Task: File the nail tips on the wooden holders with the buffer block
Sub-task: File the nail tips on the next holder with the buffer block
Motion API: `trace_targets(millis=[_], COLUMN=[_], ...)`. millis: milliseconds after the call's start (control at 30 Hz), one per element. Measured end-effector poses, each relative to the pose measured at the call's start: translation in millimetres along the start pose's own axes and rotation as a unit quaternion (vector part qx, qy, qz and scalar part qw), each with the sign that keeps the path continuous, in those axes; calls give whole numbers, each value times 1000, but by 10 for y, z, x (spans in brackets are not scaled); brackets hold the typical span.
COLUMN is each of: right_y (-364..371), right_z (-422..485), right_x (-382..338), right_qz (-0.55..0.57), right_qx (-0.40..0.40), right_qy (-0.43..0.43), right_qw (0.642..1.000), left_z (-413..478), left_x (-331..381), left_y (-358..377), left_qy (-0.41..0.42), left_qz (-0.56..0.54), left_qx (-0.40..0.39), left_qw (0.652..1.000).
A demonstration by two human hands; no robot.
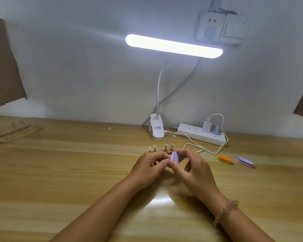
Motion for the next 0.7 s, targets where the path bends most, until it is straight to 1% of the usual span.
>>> trace_targets(millis=[67, 167, 233, 333, 433, 533, 700], right_y=[50, 28, 16, 45, 61, 86, 0], right_z=[-49, -6, 12, -27, -45, -73, 0], right_x=[-136, -74, -16, -86, -113, -172, -27], right_qz=[-18, -2, -12, -35, -40, -52, -64], right_qx=[-9, -2, -5, -16, -21, -28, -3], right_qy=[-38, -14, -4, -26, -21, -40, 8], right_qw=[999, 1000, 1000, 999, 999, 997, 998], left_z=[1, 6, 12, 13, 4, -1, 1], left_x=[-8, -35, -37, -34, -38, -56, -42], left_y=[-15, -29, -25, -27, -51, -79, -53], left_qy=[0, -4, -4, -3, -9, -19, -17], left_qz=[-12, -12, -17, -16, -33, -42, -27], left_qx=[5, 15, 16, 13, 27, 38, 24], left_qw=[1000, 1000, 1000, 1000, 999, 998, 999])
Point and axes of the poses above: each hand's wrist, its own z-axis towards the middle knuckle, its own y-axis out of the palm, x = y × z, the point moved 10 cm from there along z, towards the middle knuckle, and after that the axes turned 4 degrees about y, right-handed, at the moved point
